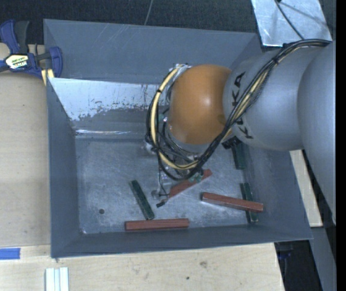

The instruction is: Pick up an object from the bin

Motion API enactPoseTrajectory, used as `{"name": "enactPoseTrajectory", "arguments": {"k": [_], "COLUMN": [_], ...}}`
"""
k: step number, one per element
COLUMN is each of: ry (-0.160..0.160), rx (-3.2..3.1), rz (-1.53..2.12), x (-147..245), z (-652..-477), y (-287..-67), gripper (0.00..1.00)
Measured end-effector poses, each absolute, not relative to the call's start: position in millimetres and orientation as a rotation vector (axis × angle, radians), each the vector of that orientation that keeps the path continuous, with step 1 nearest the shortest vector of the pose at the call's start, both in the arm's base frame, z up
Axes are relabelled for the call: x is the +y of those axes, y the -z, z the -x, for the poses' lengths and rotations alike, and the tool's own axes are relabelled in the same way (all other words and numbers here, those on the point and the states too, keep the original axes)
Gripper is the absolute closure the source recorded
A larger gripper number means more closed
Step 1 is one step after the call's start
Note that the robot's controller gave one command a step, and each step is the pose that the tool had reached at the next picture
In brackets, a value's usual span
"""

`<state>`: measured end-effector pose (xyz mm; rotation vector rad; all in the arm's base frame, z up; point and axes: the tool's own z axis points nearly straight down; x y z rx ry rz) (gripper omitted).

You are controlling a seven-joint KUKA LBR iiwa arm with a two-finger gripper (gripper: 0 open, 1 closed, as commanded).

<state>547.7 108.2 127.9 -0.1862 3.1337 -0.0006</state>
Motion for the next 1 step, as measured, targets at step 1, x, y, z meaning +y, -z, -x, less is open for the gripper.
{"name": "enactPoseTrajectory", "arguments": {"k": [1], "ry": [-0.001], "rx": [3.135], "rz": [0.16], "x": [68.1], "z": [-521.7], "y": [-106.3], "gripper": [0.0]}}
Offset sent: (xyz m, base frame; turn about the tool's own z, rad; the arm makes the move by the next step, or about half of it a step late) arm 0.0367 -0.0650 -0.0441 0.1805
